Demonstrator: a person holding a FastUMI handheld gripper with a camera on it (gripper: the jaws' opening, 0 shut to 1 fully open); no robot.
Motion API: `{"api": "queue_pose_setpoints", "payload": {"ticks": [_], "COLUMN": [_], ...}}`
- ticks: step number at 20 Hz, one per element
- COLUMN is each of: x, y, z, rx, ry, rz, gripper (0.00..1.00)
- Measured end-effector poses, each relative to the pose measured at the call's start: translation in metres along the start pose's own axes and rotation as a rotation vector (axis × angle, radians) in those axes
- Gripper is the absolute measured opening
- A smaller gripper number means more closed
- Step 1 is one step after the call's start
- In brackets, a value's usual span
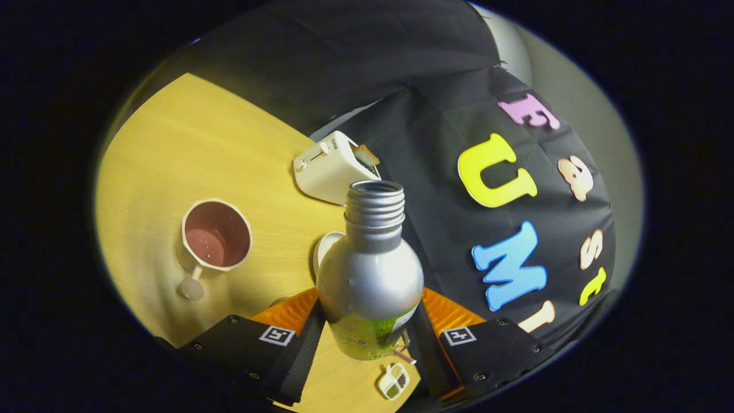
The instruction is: Take the bottle from table, then pour the juice into the cup, finally place the bottle on the coaster
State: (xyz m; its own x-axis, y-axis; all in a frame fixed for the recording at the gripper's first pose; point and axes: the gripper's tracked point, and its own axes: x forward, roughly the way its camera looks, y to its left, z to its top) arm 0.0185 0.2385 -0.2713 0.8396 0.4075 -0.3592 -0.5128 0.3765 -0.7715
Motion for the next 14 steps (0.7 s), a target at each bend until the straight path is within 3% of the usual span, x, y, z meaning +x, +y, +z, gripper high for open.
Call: {"api": "queue_pose_setpoints", "payload": {"ticks": [9,14], "x": [-0.005,0.002], "y": [0.011,0.011], "z": [-0.032,-0.038], "rx": [0.457,0.856], "ry": [0.075,0.091], "rz": [0.114,0.212], "gripper": [0.79,0.79]}}
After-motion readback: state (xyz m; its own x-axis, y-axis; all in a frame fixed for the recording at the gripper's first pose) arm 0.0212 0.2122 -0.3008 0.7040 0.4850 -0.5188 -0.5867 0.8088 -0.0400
